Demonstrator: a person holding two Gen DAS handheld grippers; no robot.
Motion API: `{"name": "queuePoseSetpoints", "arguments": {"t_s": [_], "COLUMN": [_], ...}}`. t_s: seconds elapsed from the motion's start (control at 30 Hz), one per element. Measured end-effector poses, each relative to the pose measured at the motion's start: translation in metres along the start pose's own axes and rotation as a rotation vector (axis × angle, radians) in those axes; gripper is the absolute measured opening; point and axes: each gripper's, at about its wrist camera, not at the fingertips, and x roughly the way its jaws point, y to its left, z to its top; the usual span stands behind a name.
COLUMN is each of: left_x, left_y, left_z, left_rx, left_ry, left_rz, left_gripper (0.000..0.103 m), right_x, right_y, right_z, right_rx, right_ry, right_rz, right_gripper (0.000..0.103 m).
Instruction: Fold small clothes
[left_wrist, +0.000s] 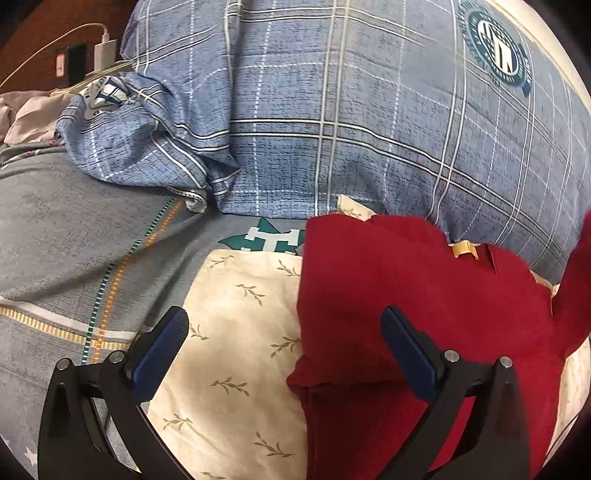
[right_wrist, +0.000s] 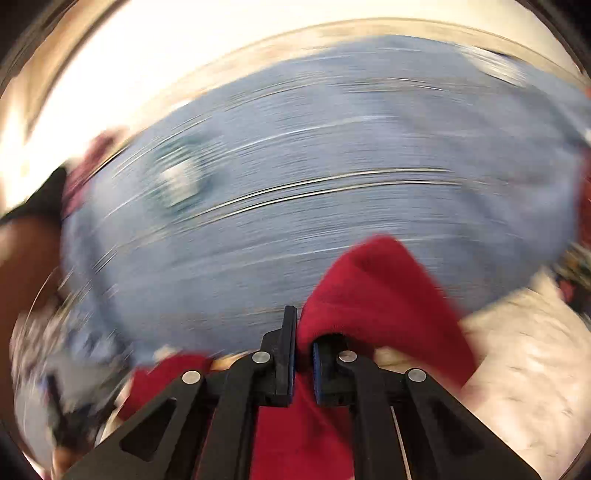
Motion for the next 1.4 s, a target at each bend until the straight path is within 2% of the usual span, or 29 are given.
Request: {"name": "queuePoseSetpoints", "arguments": {"t_s": [0.03,0.1,0.17,0.23,0.3,0.37,0.43,0.6,0.73,0.83,0.93,0.97,1.0,1.03,1.07,1.2,1.3,1.4], "left_x": [0.0,-0.001,-0.002,-0.004,-0.007,-0.009,-0.009,-0.007,-0.007,-0.006,-0.007,-0.008,-0.01,-0.011,-0.012,-0.016,-0.017,-0.017], "left_y": [0.002,0.007,0.011,0.013,0.016,0.018,0.018,0.019,0.025,0.031,0.036,0.037,0.038,0.039,0.041,0.046,0.05,0.05], "left_z": [0.001,0.003,0.004,0.005,0.006,0.009,0.009,0.007,0.009,0.011,0.014,0.014,0.015,0.016,0.017,0.019,0.018,0.017], "left_rx": [-0.007,-0.025,-0.036,-0.041,-0.052,-0.068,-0.078,-0.079,-0.099,-0.117,-0.131,-0.133,-0.135,-0.136,-0.14,-0.169,-0.196,-0.208], "left_ry": [-0.001,-0.007,-0.012,-0.017,-0.027,-0.036,-0.038,-0.027,-0.036,-0.038,-0.043,-0.048,-0.053,-0.056,-0.059,-0.067,-0.077,-0.086], "left_rz": [-0.001,-0.003,-0.003,-0.003,-0.012,-0.026,-0.033,-0.025,-0.016,-0.01,-0.01,-0.008,-0.006,-0.005,-0.002,-0.004,-0.019,-0.03], "left_gripper": [0.103,0.103,0.103,0.103,0.103,0.103,0.103,0.103,0.103,0.103,0.103,0.103,0.103,0.103,0.103,0.103,0.103,0.103], "right_x": [0.008,0.034,0.066,0.093,0.1,0.091,0.084,0.095,0.122,0.149,0.189,0.201,0.21,0.211,0.207,0.169,0.146,0.154], "right_y": [0.026,0.079,0.11,0.123,0.115,0.1,0.093,0.112,0.168,0.201,0.211,0.205,0.196,0.188,0.179,0.164,0.185,0.212], "right_z": [-0.01,-0.044,-0.08,-0.115,-0.132,-0.132,-0.126,-0.095,-0.088,-0.095,-0.107,-0.11,-0.109,-0.107,-0.1,-0.078,-0.083,-0.111], "right_rx": [-0.06,-0.168,-0.219,-0.227,-0.167,-0.116,-0.1,-0.12,-0.242,-0.383,-0.539,-0.536,-0.499,-0.456,-0.397,-0.227,-0.244,-0.321], "right_ry": [0.021,0.116,0.224,0.363,0.432,0.422,0.4,0.341,0.316,0.307,0.343,0.378,0.403,0.405,0.392,0.34,0.326,0.393], "right_rz": [0.041,0.137,0.175,0.173,0.175,0.179,0.18,0.196,0.222,0.15,-0.018,-0.045,-0.045,-0.024,0.002,0.158,0.28,0.295], "right_gripper": [0.009,0.011,0.017,0.021,0.023,0.037,0.043,0.043,0.043,0.038,0.035,0.026,0.023,0.013,0.009,0.008,0.009,0.03]}}
